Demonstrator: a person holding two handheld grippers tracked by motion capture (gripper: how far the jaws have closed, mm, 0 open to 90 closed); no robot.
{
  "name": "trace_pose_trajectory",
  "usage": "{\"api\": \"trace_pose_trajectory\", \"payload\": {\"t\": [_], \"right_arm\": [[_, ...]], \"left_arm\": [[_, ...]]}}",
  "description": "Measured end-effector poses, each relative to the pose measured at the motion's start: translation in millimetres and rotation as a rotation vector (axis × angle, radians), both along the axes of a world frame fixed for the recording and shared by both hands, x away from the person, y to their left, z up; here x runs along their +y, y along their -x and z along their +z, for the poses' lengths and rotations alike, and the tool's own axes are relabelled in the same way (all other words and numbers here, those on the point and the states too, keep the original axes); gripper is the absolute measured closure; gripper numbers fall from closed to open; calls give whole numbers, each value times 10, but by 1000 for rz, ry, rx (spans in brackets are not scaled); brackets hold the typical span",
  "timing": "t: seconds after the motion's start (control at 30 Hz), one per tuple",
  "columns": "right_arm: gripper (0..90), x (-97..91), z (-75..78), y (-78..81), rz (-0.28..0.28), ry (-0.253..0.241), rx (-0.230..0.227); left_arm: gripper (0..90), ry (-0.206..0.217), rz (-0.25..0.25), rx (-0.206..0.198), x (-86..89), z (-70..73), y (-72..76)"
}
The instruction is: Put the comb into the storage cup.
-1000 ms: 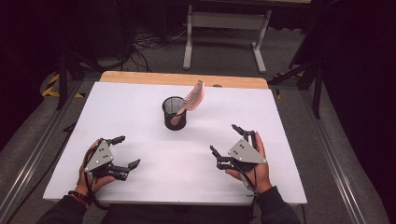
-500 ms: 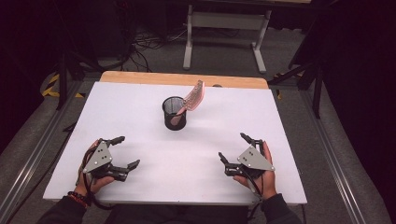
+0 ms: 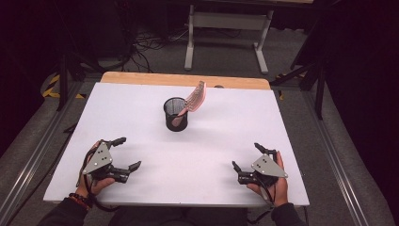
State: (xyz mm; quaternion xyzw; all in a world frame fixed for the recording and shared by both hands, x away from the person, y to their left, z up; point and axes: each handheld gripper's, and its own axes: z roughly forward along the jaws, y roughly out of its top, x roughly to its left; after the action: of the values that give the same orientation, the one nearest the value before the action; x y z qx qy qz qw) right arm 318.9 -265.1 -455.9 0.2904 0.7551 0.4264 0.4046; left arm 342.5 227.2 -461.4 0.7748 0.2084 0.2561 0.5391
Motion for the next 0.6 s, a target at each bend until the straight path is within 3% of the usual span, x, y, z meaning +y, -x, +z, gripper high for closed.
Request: {"api": "trace_pose_trajectory", "payload": {"t": [0.37, 0.6], "right_arm": [[38, -44, -14, 8, 1, -15, -2], [39, -37, 35, 38, -3, -22, -26]], "left_arm": [[56, -9, 0, -8, -17, 24, -6], [54, -4, -7, -2, 2, 11, -4]]}}
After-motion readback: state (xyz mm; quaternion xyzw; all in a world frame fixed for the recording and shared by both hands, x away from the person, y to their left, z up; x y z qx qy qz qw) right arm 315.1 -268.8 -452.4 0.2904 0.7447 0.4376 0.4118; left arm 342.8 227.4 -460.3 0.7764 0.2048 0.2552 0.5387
